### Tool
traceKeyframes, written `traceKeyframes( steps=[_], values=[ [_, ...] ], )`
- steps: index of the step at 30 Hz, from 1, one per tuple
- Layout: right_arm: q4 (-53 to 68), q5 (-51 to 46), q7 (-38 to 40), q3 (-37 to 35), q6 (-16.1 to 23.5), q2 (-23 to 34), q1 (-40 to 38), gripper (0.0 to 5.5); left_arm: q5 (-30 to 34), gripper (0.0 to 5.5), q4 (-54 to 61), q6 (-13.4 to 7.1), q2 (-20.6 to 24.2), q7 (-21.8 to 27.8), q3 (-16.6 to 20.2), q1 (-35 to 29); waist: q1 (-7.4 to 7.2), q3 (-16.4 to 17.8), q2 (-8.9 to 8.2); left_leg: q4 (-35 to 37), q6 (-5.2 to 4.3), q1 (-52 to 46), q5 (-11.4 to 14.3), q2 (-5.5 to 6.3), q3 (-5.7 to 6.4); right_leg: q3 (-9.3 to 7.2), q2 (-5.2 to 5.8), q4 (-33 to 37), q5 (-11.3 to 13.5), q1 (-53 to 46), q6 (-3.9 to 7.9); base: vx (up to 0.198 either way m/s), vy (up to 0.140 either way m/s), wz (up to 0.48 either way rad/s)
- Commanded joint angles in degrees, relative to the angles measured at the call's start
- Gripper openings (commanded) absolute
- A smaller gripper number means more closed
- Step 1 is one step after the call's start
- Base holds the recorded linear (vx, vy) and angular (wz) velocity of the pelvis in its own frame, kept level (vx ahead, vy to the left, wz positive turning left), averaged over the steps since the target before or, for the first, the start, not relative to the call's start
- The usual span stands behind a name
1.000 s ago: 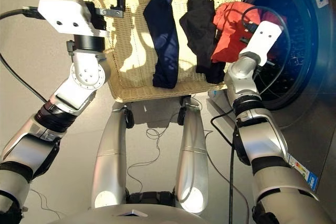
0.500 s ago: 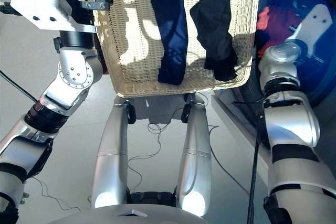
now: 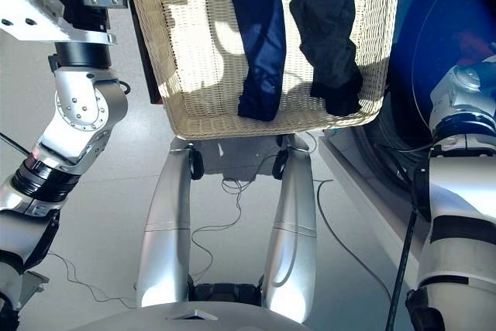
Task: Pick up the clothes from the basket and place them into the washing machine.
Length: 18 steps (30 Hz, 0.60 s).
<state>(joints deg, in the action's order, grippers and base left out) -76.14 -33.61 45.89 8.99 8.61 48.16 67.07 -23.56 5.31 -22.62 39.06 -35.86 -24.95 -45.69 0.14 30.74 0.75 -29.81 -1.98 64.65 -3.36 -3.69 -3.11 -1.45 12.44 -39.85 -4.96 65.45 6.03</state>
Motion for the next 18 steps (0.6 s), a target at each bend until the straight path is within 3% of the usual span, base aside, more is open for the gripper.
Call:
traceKeyframes(
  steps=[1, 6, 9, 12, 18],
  values=[
    [1.63, -2.87, -1.36, 2.13, 2.77, 5.93, 1.29, 5.5, -1.14, 5.5, 6.66, -4.92, -1.72, 1.06, 4.38, 1.46, -1.74, -0.95, 4.36, -4.66, -0.75, -1.85, 7.65, -1.0, -1.08, 1.87, -2.43, 5.52, 3.14, -0.53, 0.76, 0.0, 0.0, 0.0],
    [6.56, -3.22, -3.57, 2.44, 5.4, 1.49, -1.13, 5.5, -0.53, 5.5, 5.43, -4.11, -3.3, 0.77, 4.47, 0.49, -2.41, -0.95, 3.58, -4.57, -0.81, -2.12, 7.62, -1.04, -1.18, 1.89, -2.69, 5.58, 3.11, -0.77, 0.58, 0.0, 0.0, 0.0],
    [13.29, -5.44, -4.37, 1.42, 9.44, -2.56, -3.45, 5.5, 0.55, 5.5, 3.48, -3.27, -5.1, 0.24, 4.27, -0.89, -3.09, -0.95, 3.01, -4.61, -0.86, -2.5, 7.72, -1.1, -1.42, 2.13, -3.01, 5.26, 2.98, -0.81, 0.43, 0.0, 0.0, 0.0],
    [26.36, -5.6, -5.1, 0.16, 13.85, -9.32, -9.13, 5.5, 2.6, 5.5, -0.2, -1.78, -7.75, -1.0, 3.96, -2.79, -4.57, -0.95, 1.94, -4.9, -1.04, -3.76, 8.05, -1.54, -2.18, 2.28, -3.21, 4.73, 2.61, -1.52, 0.25, 0.0, 0.0, 0.0],
    [41.36, 0.08, -7.3, 0.34, 16.21, -17.35, -19.32, 5.5, 5.08, 5.5, -7.13, -0.17, -10.5, -1.22, 1.67, -7.21, -5.91, -0.95, 0.56, -4.68, -0.91, -6.26, 8.01, -1.84, -2.74, 2.47, -3.43, 4.82, 2.41, -3.56, 0.13, 0.0, 0.0, 0.0]
  ],
)
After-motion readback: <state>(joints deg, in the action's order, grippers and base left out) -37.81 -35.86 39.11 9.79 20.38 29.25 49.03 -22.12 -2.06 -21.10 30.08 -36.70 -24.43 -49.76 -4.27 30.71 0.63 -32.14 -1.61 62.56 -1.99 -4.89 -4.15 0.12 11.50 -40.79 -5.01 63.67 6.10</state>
